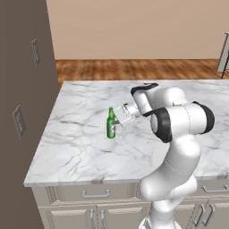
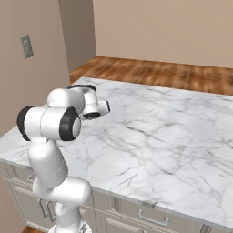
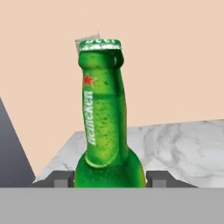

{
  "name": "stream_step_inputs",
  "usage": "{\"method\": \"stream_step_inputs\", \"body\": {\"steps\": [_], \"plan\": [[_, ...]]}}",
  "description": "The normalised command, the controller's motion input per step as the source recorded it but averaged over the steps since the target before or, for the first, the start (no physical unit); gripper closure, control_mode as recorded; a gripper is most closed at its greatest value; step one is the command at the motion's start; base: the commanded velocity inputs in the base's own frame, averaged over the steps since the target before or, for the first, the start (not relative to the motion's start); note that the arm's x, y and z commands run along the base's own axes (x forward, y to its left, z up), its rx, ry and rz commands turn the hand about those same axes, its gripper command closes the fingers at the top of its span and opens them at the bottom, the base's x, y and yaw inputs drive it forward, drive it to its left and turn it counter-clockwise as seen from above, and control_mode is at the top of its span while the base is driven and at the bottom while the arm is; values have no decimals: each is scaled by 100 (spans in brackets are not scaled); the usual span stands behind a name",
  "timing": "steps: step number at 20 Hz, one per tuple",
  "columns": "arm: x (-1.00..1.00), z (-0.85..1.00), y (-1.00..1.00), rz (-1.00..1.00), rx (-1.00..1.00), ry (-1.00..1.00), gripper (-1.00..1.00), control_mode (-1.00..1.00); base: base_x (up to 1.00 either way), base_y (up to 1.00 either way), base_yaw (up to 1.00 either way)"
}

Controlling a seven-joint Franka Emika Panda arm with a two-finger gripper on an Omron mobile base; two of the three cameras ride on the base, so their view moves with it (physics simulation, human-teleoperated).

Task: Place the drinks on the dining counter in a tight cluster.

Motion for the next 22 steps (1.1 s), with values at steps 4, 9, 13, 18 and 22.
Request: {"method": "stream_step_inputs", "body": {"steps": [4,9,13,18,22], "plan": [[-51,77,-21,-11,0,0,100,-100,0,0,0],[-61,74,-20,-11,-4,0,100,-100,0,0,0],[-65,57,-26,-13,-3,0,100,-100,0,0,0],[-28,78,-19,-17,-8,0,100,-100,0,0,0],[-18,83,-8,-15,-9,0,100,-100,0,0,0]]}}
